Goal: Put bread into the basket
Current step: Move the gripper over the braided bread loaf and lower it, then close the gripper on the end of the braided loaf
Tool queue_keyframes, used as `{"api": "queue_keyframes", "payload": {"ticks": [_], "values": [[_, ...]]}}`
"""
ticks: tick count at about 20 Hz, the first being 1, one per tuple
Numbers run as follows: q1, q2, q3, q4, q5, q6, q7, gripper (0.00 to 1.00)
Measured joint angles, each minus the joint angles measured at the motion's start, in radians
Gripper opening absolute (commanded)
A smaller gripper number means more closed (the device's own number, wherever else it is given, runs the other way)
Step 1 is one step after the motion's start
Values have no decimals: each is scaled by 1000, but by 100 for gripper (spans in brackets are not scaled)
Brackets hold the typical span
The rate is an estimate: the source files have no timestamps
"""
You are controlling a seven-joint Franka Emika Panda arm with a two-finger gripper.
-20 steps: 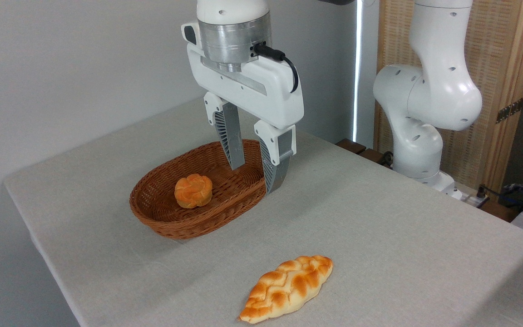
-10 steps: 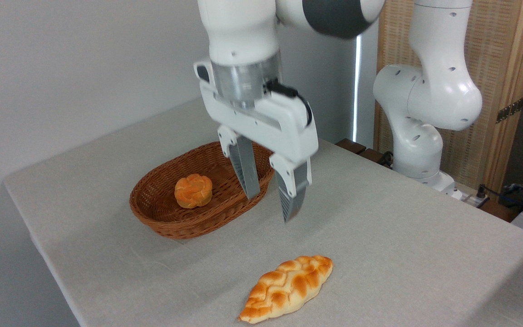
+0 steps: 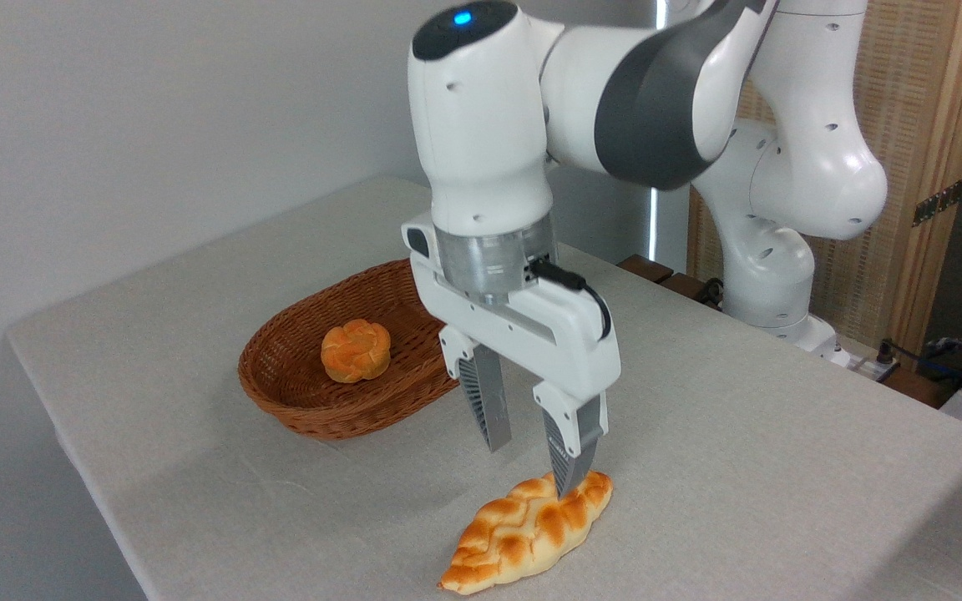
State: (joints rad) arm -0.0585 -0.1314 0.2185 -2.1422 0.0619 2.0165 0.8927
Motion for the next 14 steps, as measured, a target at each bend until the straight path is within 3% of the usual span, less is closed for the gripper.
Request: {"api": "queue_keyframes", "payload": {"ticks": [5,13,14], "values": [[0,3,21,-78,2,132,6,100],[-4,3,36,-115,2,139,31,100],[-4,3,36,-117,2,139,31,92]]}}
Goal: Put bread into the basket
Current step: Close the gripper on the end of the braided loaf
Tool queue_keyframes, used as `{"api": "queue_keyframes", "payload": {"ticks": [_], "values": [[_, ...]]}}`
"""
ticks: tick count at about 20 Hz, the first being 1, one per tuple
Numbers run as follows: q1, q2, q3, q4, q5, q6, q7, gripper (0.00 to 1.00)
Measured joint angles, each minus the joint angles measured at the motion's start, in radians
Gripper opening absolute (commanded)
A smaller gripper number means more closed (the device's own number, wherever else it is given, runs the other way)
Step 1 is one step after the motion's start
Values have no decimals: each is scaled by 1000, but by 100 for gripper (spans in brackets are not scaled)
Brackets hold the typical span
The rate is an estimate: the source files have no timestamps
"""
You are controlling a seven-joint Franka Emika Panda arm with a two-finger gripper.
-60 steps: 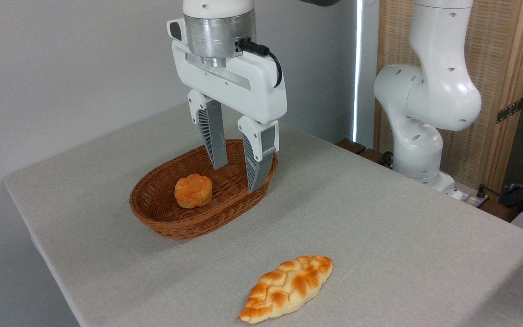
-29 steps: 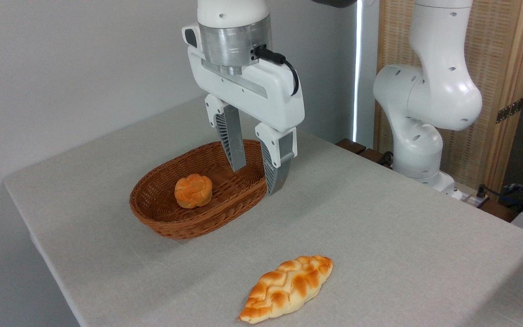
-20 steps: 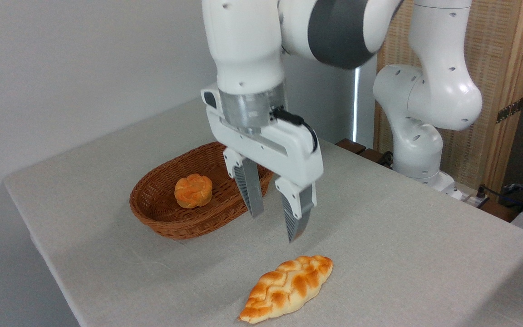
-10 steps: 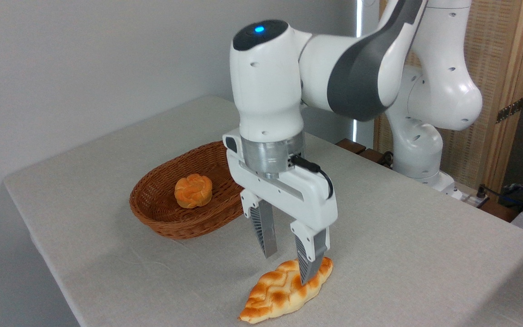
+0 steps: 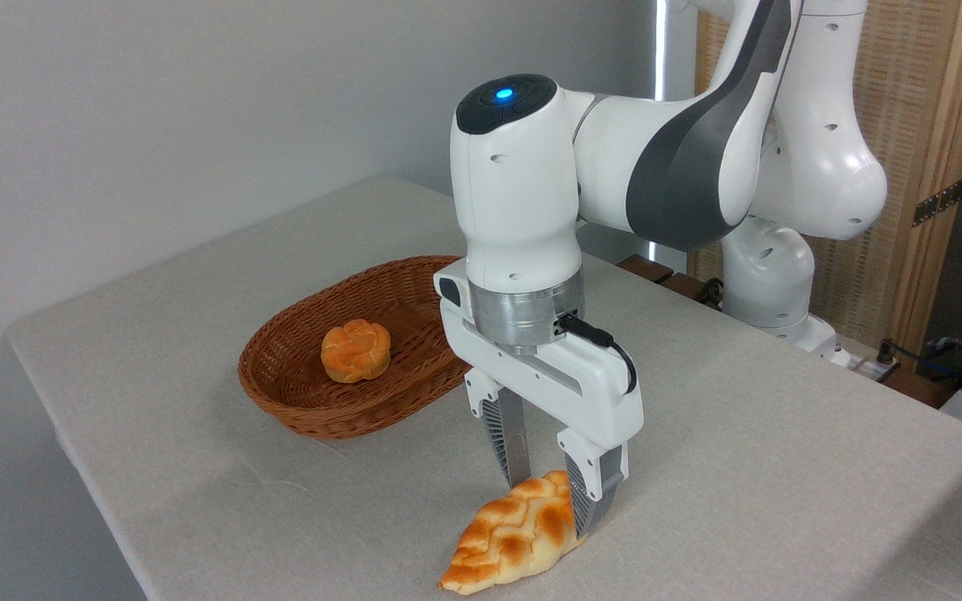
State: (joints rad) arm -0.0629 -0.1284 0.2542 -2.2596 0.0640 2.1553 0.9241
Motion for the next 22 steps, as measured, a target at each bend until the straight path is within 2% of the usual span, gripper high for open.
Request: {"api": "queue_keyframes", "payload": {"ticks": [3,5,22], "values": [[0,0,0,-6,17,0,1,51],[-1,0,0,-7,22,0,1,43],[-5,0,0,-8,23,0,1,42]]}}
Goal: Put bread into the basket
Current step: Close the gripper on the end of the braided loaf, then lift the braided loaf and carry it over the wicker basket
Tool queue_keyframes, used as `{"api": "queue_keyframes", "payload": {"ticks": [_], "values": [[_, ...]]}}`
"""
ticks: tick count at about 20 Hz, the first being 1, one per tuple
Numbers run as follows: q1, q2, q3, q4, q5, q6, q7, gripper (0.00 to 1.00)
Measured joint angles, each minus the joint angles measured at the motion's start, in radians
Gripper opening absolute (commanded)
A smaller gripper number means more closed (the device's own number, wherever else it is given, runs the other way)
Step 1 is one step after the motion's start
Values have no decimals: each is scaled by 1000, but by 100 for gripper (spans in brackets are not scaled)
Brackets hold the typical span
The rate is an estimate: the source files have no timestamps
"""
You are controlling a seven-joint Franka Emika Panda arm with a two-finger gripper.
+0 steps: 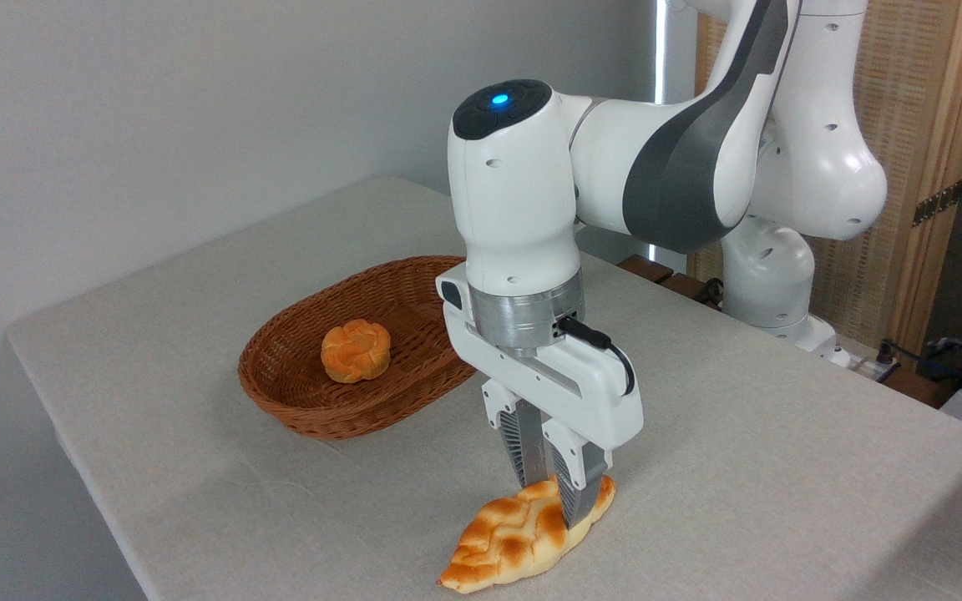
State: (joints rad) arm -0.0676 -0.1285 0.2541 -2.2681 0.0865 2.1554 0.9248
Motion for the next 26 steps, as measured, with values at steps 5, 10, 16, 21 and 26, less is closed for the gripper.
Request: {"api": "queue_keyframes", "payload": {"ticks": [5,10,16,21,26], "values": [[-1,-1,0,1,0,2,0,44],[-35,-21,-10,38,0,15,2,44],[-154,-36,-44,121,-88,14,-25,44],[-162,-50,-164,175,-121,-82,-151,50],[-165,-53,-303,193,-130,-204,-279,50]]}}
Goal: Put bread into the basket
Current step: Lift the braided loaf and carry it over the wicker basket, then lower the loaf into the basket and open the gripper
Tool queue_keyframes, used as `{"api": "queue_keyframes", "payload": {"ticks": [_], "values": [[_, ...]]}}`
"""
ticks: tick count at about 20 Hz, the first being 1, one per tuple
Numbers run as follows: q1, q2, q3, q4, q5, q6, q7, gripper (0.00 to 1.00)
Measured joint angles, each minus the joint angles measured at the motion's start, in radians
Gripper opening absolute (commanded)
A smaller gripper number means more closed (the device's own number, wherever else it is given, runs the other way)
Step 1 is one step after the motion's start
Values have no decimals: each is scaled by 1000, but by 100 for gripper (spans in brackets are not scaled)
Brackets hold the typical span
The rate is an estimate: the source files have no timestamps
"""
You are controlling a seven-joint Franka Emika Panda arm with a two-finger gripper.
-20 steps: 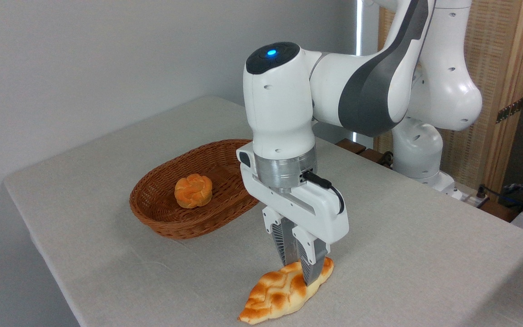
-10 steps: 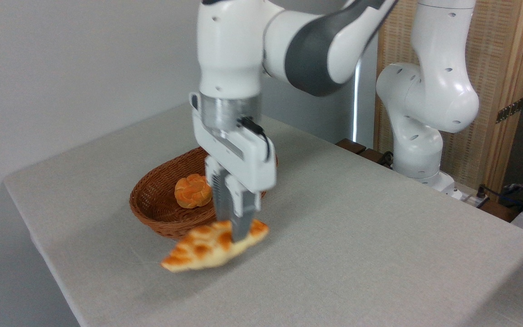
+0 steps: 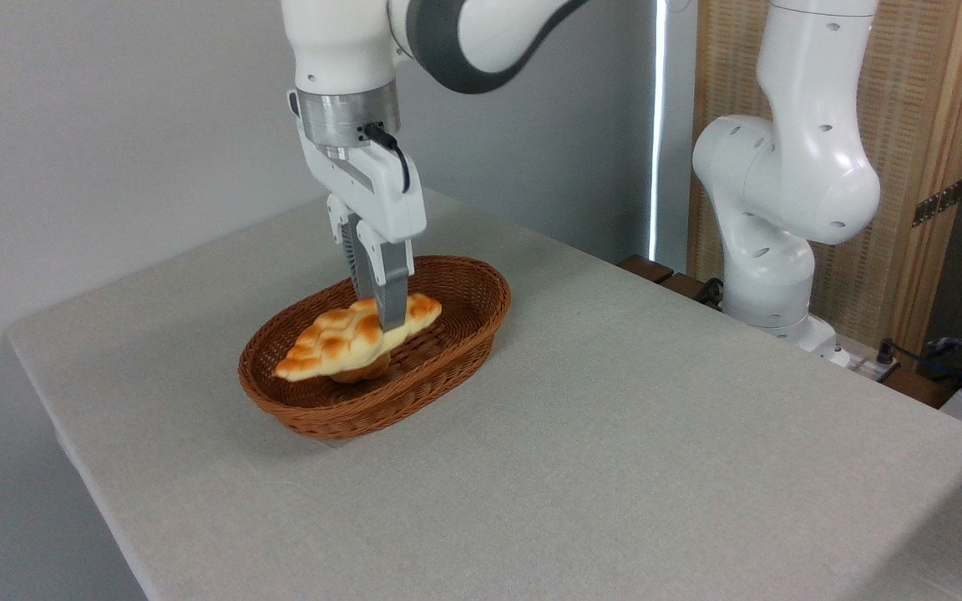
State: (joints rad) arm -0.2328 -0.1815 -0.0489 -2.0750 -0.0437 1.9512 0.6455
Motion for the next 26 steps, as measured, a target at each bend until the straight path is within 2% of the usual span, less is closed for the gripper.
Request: {"api": "queue_keyframes", "payload": {"ticks": [2,4,8,18,23,26], "values": [[-1,0,-49,0,-8,-46,-22,85],[-1,0,-83,0,-21,-93,-29,100],[-1,1,-118,-1,-24,-162,-29,100],[-11,9,-122,2,-24,-214,-25,100],[-5,5,-93,51,-24,-214,-28,100],[-3,0,-20,107,-24,-214,-28,100]]}}
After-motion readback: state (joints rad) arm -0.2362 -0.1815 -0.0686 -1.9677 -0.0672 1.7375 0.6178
